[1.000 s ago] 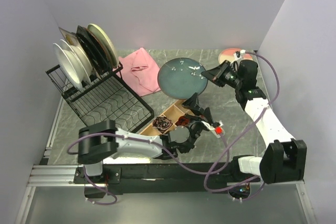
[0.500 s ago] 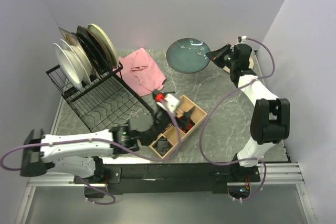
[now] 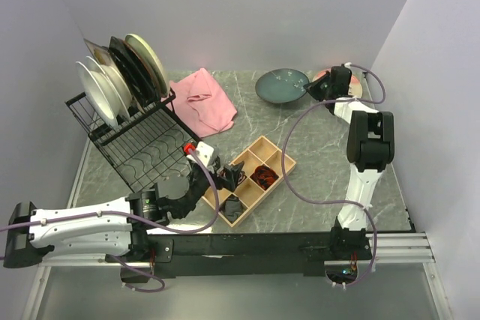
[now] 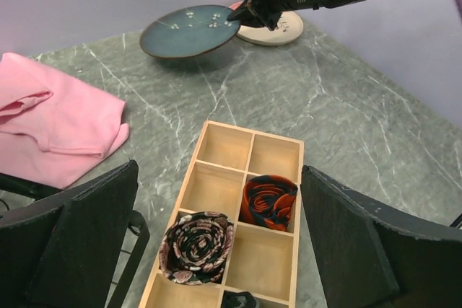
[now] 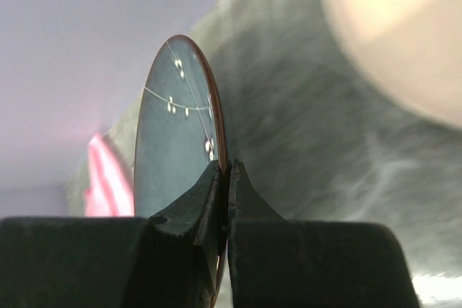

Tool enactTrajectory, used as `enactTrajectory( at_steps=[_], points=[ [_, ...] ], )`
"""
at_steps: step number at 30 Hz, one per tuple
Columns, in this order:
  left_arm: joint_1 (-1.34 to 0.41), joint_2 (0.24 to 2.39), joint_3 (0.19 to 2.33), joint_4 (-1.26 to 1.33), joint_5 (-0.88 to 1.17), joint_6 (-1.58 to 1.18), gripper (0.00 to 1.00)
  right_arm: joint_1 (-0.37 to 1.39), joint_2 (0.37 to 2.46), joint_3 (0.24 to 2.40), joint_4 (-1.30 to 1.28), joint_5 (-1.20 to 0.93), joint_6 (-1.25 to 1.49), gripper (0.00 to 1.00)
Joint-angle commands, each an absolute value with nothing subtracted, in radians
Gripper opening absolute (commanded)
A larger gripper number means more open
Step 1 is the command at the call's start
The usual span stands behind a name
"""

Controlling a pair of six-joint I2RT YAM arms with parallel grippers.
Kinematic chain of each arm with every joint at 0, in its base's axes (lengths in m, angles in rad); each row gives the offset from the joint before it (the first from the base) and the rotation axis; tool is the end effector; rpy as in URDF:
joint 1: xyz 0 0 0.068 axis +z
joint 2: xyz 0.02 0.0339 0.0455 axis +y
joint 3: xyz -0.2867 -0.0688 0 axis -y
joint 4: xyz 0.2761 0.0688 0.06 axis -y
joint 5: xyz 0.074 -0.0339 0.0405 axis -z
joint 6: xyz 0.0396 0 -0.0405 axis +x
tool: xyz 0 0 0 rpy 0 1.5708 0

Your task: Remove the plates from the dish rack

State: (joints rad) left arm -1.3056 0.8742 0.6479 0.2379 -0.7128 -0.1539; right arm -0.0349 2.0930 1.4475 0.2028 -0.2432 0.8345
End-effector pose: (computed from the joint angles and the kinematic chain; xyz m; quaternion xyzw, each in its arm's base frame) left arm 0.0833 -0.2080 0.3311 0.1506 0.6877 -0.2615 0.6603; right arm 0.5213 -0.0087 0.1957 0.2945 0.7882 0.3010 0.4489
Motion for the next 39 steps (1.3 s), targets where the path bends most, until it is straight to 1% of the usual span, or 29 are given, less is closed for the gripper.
enactTrajectory(
  at_steps=[1, 9, 15, 16, 18, 23, 27, 30, 34, 37, 39],
  points=[
    [-1.302, 0.815, 0.629, 0.262, -0.732, -0.176, 1.0, -0.04, 2.121, 1.583, 0.322, -0.215, 0.887, 0.0],
    [-1.302, 0.735, 0.597, 0.273, -0.707, -0.179, 0.99, -0.04, 2.232, 1.607, 0.374, -0.137, 0.891, 0.0],
    [-1.302, 0.716, 0.583, 0.288, -0.706, -0.178, 0.99, -0.046, 2.26, 1.632, 0.362, -0.1, 0.874, 0.21],
    [-1.302, 0.721, 0.584, 0.287, -0.703, -0.175, 1.0, -0.049, 2.266, 1.65, 0.332, -0.1, 0.867, 0.28],
    [-1.302, 0.726, 0.584, 0.282, -0.701, -0.175, 0.99, -0.055, 2.302, 1.733, 0.275, -0.121, 0.839, 0.3],
    [-1.304, 0.752, 0.601, 0.268, -0.696, -0.175, 0.99, -0.06, 2.327, 1.778, 0.25, -0.12, 0.819, 0.36],
    [-1.304, 0.761, 0.606, 0.259, -0.698, -0.176, 0.99, -0.06, 2.35, 1.87, 0.187, -0.109, 0.766, 0.47],
    [-1.304, 0.762, 0.615, 0.242, -0.71, -0.184, 1.0, -0.067, 2.359, 1.933, 0.12, -0.074, 0.724, 0.51],
    [-1.304, 0.744, 0.604, 0.252, -0.69, -0.187, 0.99, -0.086, 2.365, 1.954, 0.092, -0.089, 0.732, 0.53],
    [-1.304, 0.735, 0.591, 0.262, -0.715, -0.183, 0.99, -0.087, 2.323, 1.916, 0.084, -0.08, 0.713, 0.53],
    [-1.304, 0.735, 0.591, 0.262, -0.732, -0.184, 0.99, -0.084, 2.255, 1.858, 0.081, -0.072, 0.704, 0.53]
  ],
)
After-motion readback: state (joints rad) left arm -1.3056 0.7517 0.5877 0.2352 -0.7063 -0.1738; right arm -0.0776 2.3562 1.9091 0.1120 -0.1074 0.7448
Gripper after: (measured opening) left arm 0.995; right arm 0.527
